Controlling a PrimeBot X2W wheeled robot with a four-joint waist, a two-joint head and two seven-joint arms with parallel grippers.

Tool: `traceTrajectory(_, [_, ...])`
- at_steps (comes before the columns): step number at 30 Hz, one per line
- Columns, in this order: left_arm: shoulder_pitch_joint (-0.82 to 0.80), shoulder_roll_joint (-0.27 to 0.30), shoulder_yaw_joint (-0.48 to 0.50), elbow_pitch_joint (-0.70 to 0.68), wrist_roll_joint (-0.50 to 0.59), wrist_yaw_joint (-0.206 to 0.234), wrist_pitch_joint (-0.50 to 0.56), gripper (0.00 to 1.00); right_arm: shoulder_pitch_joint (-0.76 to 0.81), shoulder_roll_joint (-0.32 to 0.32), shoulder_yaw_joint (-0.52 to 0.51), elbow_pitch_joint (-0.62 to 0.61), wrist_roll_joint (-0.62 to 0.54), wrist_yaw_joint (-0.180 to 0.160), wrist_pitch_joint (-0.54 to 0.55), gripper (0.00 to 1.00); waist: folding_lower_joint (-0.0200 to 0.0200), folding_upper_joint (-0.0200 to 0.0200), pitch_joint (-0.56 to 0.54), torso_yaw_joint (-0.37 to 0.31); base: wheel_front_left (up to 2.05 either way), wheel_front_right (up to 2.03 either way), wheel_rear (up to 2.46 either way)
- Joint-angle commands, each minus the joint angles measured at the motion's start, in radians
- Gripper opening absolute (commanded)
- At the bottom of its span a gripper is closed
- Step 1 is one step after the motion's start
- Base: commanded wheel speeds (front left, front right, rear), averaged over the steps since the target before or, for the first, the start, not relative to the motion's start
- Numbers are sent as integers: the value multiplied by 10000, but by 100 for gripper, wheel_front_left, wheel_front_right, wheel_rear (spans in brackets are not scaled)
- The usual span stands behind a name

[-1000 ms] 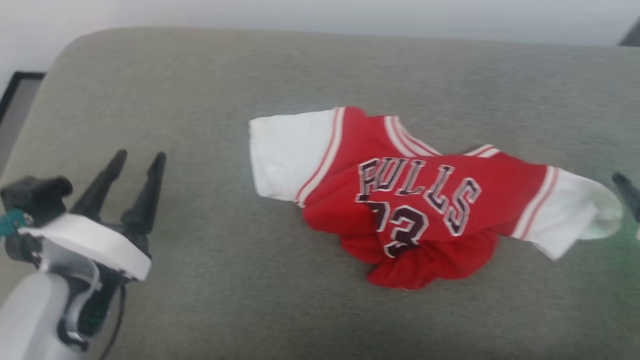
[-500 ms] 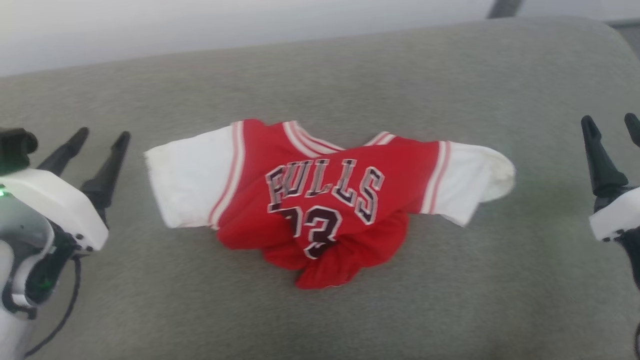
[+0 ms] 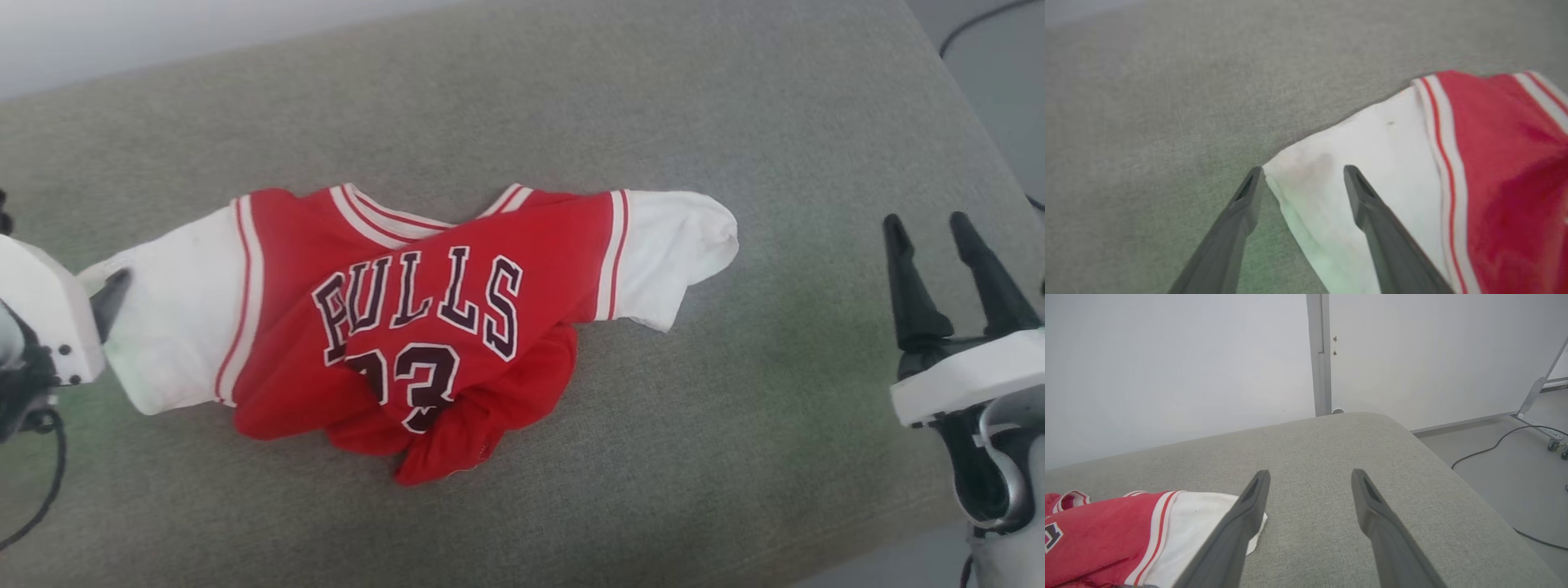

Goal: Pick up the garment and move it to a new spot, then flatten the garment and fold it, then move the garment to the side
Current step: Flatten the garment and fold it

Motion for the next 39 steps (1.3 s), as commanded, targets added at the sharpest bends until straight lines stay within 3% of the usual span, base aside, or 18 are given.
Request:
traceTrajectory(1, [-266, 63, -91, 341, 67, 207, 450, 100, 10, 43, 93, -52, 35, -4, 64, 100, 0, 0, 267, -198, 0, 0, 0])
traceTrajectory(4, [-641, 171, -507, 836, 275, 441, 1452, 100, -24, -6, 313, -117, 120, -4, 144, 100, 0, 0, 461, -235, 0, 0, 0])
traceTrajectory(16, [-1843, -642, -1746, 1676, 400, 1012, 4202, 100, -392, -582, 1073, -220, 679, -4, 1103, 100, 0, 0, 1004, 49, 0, 0, 0])
traceTrajectory(17, [-1947, -734, -1861, 1693, 426, 995, 4339, 84, -473, -669, 1111, -192, 717, -4, 1235, 100, 0, 0, 1046, 101, 0, 0, 0])
traceTrajectory(18, [-2080, -876, -1865, 1688, 401, 976, 4335, 0, -557, -736, 1166, -166, 774, -4, 1371, 100, 0, 0, 1094, 156, 0, 0, 0])
traceTrajectory(26, [-3001, -1526, -2143, 1806, 636, 692, 3993, 0, -1477, -1111, 1291, 442, 1113, -4, 2658, 100, 0, 0, 1477, 779, 0, 0, 0])
traceTrajectory(32, [-3814, -2380, -2468, 2266, 795, 334, 3613, 0, -2573, -1780, 1780, 1900, 1321, -7, 4506, 100, 0, 0, 1775, 1593, 0, 0, 0])
traceTrajectory(38, [-4238, -2888, -2580, 2885, 800, 109, 3249, 0, -3138, -1825, 2576, 3274, 1670, -1, 6248, 100, 0, 0, 1867, 2059, 0, 0, 0])
traceTrajectory(39, [-4261, -2942, -2579, 3005, 780, 80, 3181, 0, -3159, -1804, 2665, 3565, 1763, -2, 6605, 76, 0, 0, 1869, 2111, 0, 0, 0])
